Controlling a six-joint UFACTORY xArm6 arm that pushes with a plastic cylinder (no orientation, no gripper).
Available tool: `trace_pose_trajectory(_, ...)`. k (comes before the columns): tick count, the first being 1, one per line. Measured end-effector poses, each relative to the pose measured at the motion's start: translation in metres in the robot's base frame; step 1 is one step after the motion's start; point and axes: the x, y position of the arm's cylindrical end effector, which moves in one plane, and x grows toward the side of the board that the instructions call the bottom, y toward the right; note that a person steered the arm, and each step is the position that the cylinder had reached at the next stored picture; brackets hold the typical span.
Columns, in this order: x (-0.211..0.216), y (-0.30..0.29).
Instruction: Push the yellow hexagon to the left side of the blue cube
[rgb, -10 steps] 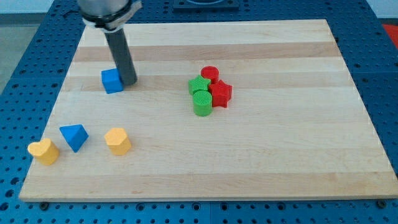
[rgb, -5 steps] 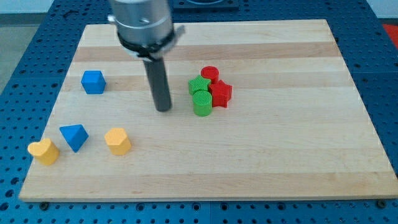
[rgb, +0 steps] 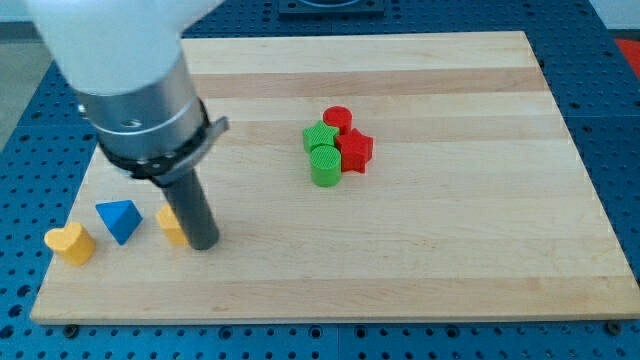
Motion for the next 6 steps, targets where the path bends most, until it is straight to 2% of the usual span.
trace_pose_trajectory(4, -0.067, -0.053)
trace_pose_trajectory(6, -0.063, -0.032)
